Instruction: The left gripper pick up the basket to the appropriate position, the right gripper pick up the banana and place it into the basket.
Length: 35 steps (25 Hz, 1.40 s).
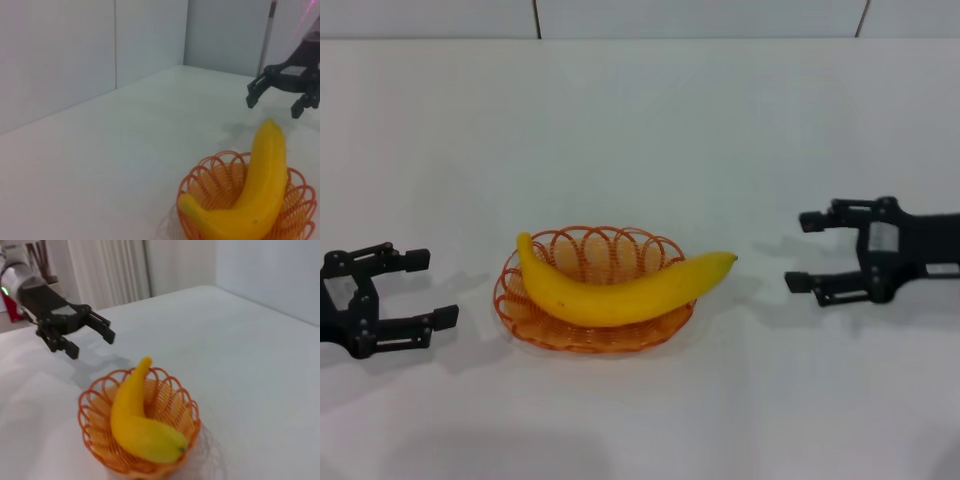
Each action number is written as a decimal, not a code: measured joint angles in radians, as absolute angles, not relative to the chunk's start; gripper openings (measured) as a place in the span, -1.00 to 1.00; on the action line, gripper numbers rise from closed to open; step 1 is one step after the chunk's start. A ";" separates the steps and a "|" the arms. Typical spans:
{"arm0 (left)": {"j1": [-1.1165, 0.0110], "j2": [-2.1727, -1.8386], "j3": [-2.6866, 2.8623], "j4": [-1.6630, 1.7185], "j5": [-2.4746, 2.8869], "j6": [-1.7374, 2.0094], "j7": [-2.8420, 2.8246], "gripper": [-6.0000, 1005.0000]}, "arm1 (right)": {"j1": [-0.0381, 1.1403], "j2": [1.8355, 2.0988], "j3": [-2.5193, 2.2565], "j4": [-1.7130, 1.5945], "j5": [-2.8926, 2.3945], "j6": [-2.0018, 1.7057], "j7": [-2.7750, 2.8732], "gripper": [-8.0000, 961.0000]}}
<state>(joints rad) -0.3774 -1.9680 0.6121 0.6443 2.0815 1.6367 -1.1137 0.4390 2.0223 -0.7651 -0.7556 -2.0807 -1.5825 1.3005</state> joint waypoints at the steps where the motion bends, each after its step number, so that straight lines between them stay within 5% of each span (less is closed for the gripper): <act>1: -0.376 -1.968 0.612 0.644 2.081 1.637 -1.114 0.69 | 0.427 2.026 -0.755 -0.754 -2.084 -1.582 1.275 0.77; 35: -0.341 -1.982 0.569 0.587 2.079 1.583 -0.927 0.69 | 0.426 2.034 -0.678 -0.577 -2.099 -1.534 1.067 0.77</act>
<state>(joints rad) -0.3411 -1.9822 0.5686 0.5872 2.0795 1.5831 -0.9274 0.4258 2.0341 -0.6782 -0.5774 -2.0988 -1.5342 1.0669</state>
